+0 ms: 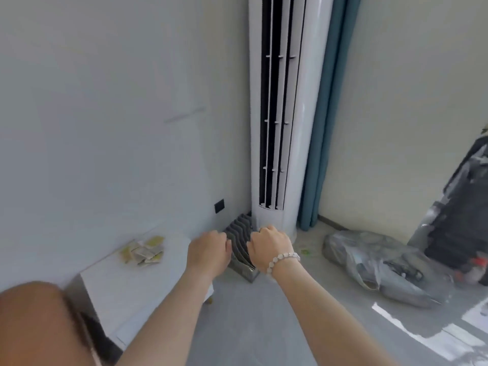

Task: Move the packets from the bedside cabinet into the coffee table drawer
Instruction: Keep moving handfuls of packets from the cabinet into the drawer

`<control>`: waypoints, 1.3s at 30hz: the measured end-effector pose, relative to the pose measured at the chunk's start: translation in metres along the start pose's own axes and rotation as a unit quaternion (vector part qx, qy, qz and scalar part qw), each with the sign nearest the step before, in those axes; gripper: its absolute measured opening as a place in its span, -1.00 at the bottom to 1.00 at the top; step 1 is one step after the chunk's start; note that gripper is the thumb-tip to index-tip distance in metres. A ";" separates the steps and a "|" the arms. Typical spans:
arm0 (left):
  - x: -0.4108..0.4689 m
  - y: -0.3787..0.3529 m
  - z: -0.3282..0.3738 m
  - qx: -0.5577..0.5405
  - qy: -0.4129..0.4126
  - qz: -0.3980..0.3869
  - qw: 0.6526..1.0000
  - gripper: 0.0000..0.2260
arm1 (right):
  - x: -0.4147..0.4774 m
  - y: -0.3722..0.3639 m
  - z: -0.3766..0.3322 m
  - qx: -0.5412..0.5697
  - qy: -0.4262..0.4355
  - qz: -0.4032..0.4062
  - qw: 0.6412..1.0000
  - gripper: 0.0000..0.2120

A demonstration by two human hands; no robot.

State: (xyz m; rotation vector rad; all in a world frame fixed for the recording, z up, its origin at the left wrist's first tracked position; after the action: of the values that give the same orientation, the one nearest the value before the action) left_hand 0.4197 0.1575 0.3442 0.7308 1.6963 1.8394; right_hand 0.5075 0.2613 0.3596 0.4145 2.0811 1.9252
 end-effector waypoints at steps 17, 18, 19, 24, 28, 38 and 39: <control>0.042 -0.008 -0.143 0.018 0.266 -0.001 0.964 -0.71 | 0.176 -0.029 -0.105 0.020 0.238 -0.020 0.971 -0.66; 0.040 -0.009 -0.153 0.017 0.280 0.002 0.960 -0.71 | 0.181 -0.031 -0.116 0.019 0.250 -0.022 0.968 -0.66; 0.038 -0.009 -0.163 0.016 0.292 0.007 0.956 -0.72 | 0.187 -0.033 -0.126 0.019 0.259 -0.023 0.965 -0.66; 0.047 -0.022 -0.213 0.018 0.323 -0.009 0.946 -0.71 | 0.221 -0.047 -0.165 0.012 0.279 -0.038 0.960 -0.66; 0.082 -0.041 -0.253 -0.001 0.305 -0.018 0.952 -0.71 | 0.259 -0.070 -0.187 -0.014 0.267 -0.062 0.961 -0.66; 0.158 -0.060 -0.402 -0.034 0.316 -0.025 0.948 -0.71 | 0.384 -0.099 -0.295 -0.005 0.256 -0.088 0.963 -0.66; 0.162 -0.063 -0.418 -0.033 0.321 -0.029 0.946 -0.71 | 0.393 -0.106 -0.304 -0.006 0.254 -0.096 0.962 -0.66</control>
State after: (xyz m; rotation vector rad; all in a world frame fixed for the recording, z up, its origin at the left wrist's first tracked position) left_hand 0.0127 -0.0217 0.2592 0.0305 1.9898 2.2279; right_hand 0.0251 0.1275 0.2744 -0.3148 2.2936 2.0791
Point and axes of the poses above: each hand's wrist, its own x-axis towards the middle knuckle, its own y-axis out of the back of the hand, z = x × y, the point moved 2 cm from there along x, towards the middle knuckle, and after that the axes turned 3 degrees about -z, right-handed, at the moved point
